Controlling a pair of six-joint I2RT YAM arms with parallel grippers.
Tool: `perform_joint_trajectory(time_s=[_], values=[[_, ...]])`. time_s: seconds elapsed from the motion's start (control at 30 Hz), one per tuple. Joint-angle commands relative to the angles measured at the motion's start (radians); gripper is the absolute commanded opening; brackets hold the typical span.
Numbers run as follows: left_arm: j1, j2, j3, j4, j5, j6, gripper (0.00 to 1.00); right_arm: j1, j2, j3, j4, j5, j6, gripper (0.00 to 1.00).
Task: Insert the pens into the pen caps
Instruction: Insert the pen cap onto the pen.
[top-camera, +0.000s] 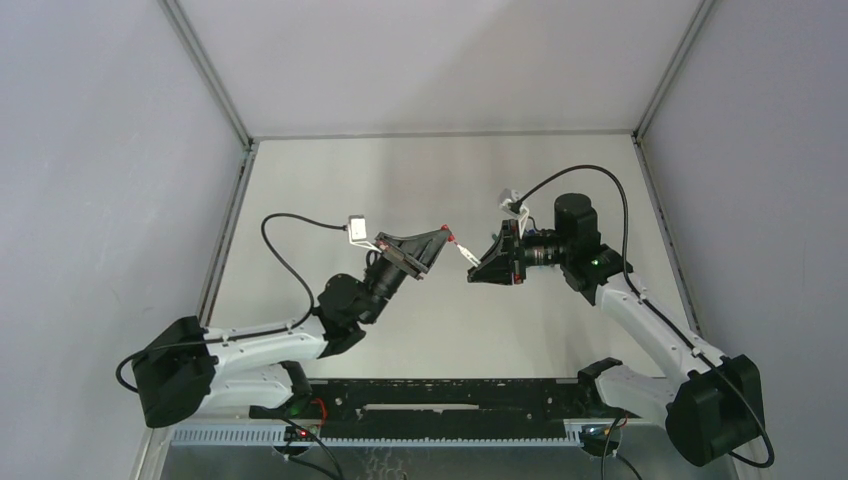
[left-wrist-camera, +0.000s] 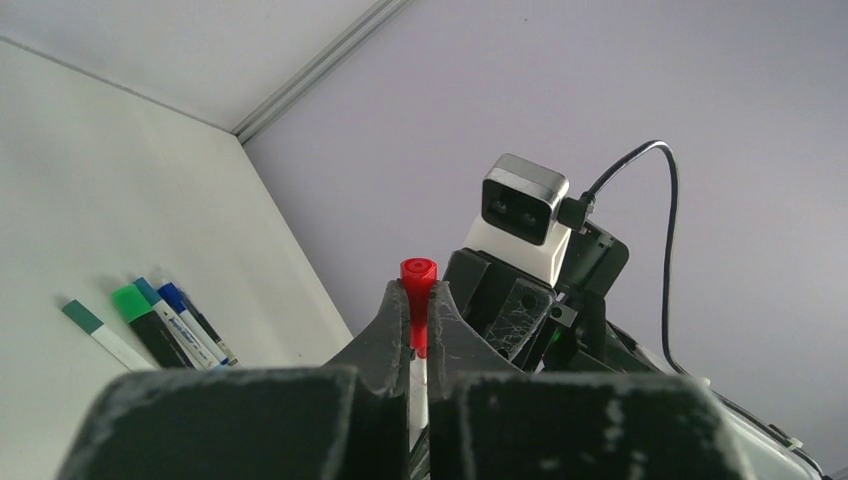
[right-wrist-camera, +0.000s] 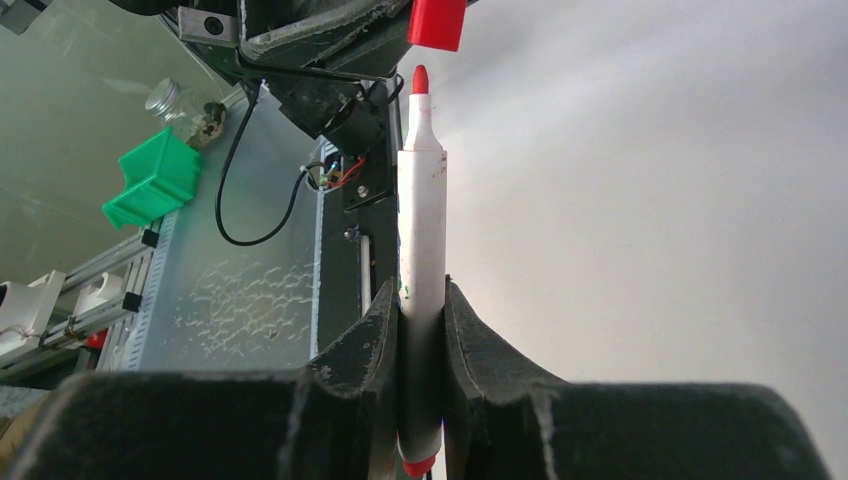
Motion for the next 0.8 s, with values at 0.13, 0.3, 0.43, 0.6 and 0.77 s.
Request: perform_joint_trajectory(time_s=[0.13, 0.3, 0.43, 0.6, 0.77], values=[[-0.006, 0.015, 0.068, 0.055, -0.003, -0.016, 0.00, 0.010, 0.003, 0.000, 0.036, 0.004, 0.020, 0.00], [-0.008, 0.025, 0.068, 0.059, 0.000, -0.026, 0.00, 0.010, 0.003, 0.000, 0.036, 0.014, 0.028, 0.00], [-0.009, 0.032, 0.066, 0.065, 0.000, -0.033, 0.00, 0.011, 0.001, 0.000, 0.036, 0.017, 0.029, 0.00], [-0.011, 0.038, 0.066, 0.073, 0.003, -0.039, 0.00, 0.011, 0.001, 0.000, 0.036, 0.030, 0.035, 0.00], [-0.017, 0.047, 0.067, 0.082, 0.003, -0.044, 0.00, 0.011, -0.002, -0.006, 0.080, 0.053, 0.052, 0.00]])
